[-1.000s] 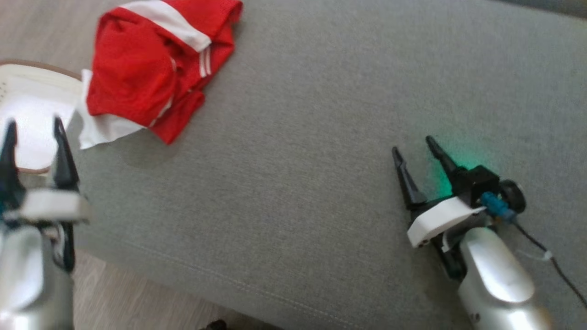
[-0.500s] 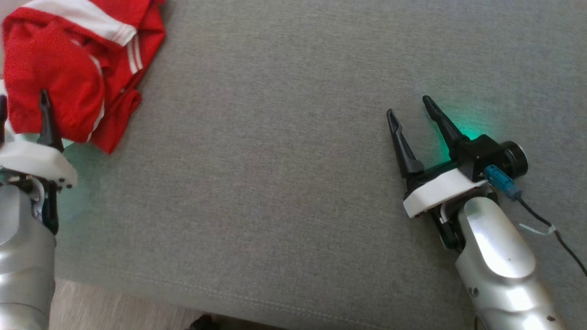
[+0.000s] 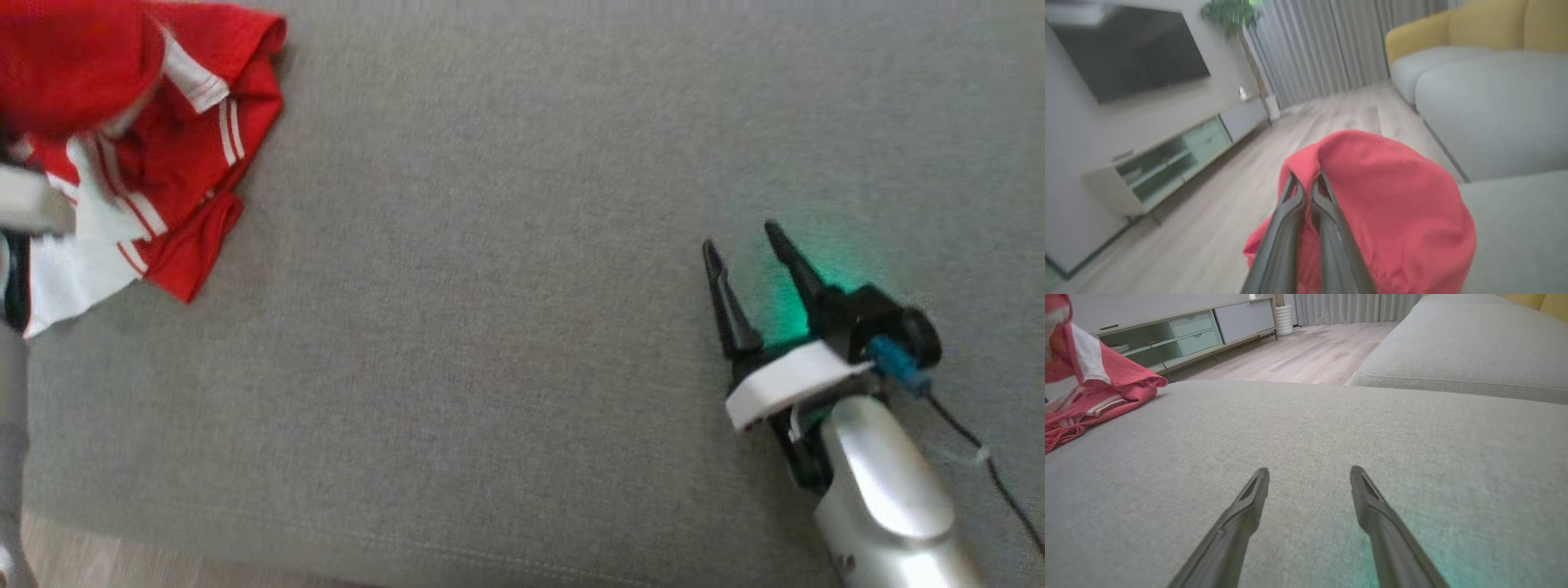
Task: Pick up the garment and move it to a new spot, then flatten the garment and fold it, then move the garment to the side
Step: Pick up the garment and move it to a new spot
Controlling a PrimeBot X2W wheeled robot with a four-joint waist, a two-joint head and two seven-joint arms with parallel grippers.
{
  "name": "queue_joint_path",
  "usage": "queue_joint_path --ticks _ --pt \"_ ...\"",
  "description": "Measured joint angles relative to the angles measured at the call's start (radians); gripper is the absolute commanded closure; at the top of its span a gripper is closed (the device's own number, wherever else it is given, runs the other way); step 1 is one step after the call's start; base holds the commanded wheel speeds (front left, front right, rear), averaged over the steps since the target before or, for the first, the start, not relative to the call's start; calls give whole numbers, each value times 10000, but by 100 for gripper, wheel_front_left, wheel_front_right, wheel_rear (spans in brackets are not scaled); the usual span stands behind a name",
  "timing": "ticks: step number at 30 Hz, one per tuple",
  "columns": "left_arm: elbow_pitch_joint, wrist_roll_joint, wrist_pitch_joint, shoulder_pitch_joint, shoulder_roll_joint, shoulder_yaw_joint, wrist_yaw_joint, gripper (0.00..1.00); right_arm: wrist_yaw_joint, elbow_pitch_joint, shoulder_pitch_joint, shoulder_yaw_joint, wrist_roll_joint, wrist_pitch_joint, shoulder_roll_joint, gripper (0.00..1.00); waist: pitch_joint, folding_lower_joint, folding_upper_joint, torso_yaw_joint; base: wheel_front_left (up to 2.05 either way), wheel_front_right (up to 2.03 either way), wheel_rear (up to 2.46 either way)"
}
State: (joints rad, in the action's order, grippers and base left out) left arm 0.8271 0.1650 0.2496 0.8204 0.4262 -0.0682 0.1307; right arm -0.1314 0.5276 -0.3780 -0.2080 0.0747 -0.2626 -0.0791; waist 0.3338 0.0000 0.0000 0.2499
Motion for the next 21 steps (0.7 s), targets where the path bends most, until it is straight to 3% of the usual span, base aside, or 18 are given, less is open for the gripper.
queue_joint_path --ticks 5,7,13,19,20,21 --pt "-1871 -328 33 508 46 -744 15 100 0 -13 459 -130 403 2 107 0 -798 -2 0 -344 0 0 0" --pt "-2556 -249 79 698 -105 -1360 15 100 0 -92 467 -336 807 2 127 0 -1168 -2 0 -777 0 0 0" --pt "-3636 744 82 740 -1331 -3196 17 100 0 -136 898 -773 1352 2 150 0 -1723 -2 0 -1965 0 0 0" --pt "-4330 1243 84 311 -2418 -4069 17 100 0 -144 1011 -725 1432 21 150 0 -2034 -1 0 -3058 0 0 0" --pt "-4312 1239 84 91 -2506 -4171 17 80 0 -146 1013 -723 1444 23 150 0 -2065 -1 0 -3185 0 0 0" --pt "-4257 1235 84 -199 -2594 -4207 17 48 0 -151 1014 -723 1444 29 150 0 -2091 -2 0 -3293 0 0 0"
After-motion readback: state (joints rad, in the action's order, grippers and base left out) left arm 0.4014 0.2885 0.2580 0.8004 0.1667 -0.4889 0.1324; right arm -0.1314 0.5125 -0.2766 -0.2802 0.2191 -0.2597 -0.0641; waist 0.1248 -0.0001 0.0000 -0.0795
